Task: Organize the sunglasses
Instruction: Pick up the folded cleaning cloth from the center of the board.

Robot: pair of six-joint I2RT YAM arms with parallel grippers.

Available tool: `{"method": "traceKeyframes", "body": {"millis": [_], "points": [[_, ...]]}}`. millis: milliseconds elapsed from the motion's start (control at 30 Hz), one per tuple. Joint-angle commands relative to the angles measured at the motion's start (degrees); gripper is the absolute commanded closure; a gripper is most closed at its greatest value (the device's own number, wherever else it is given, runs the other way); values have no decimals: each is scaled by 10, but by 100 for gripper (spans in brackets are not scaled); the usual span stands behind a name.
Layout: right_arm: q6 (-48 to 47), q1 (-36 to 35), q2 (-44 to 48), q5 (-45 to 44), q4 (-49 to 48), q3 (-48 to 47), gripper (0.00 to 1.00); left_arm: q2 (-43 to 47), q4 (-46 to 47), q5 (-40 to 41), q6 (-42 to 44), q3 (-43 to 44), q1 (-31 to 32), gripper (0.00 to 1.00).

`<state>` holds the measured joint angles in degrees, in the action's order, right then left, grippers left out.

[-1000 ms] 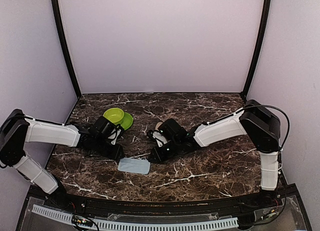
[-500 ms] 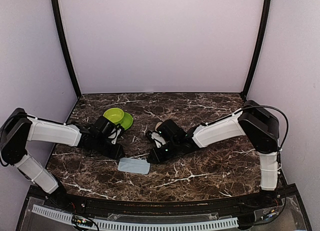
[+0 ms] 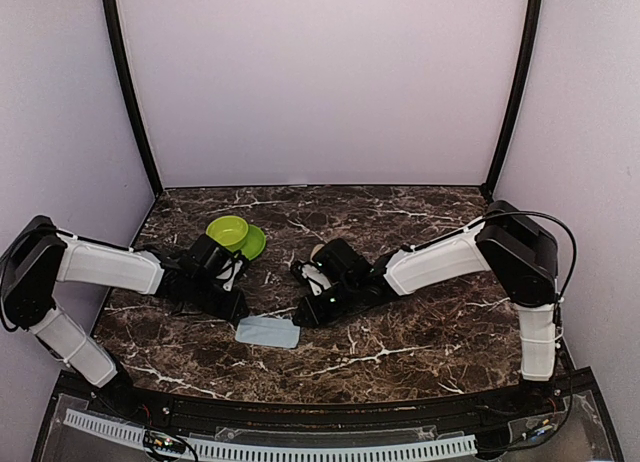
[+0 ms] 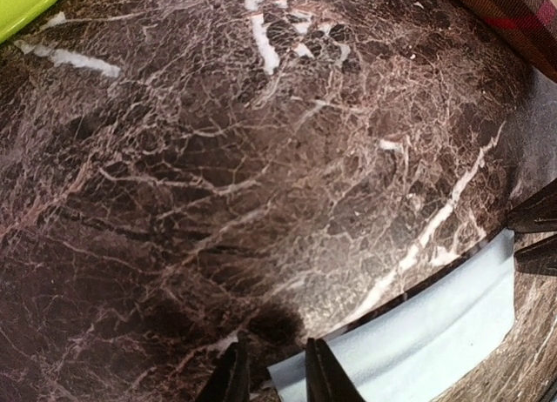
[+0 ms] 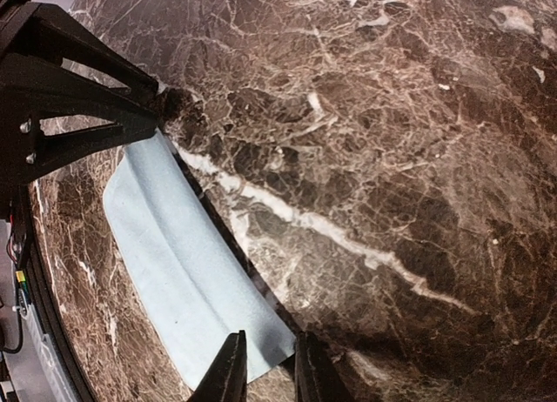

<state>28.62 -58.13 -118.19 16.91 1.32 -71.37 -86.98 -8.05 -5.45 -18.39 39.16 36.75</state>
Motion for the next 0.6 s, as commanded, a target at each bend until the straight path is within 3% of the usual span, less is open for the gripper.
{"method": "traceKeyframes", "body": {"millis": [0,367,567], "points": [[-1,-2,-13,-3,5,-13,79,-9,6,-3,4,-9,-3,77],[5,-2,-15,-3,0,-8,80,4,1,-12,-1,-13,-3,80],[5,-2,-19,-1,0,-9,80,15,-6,-10,-8,-14,-3,75]]}}
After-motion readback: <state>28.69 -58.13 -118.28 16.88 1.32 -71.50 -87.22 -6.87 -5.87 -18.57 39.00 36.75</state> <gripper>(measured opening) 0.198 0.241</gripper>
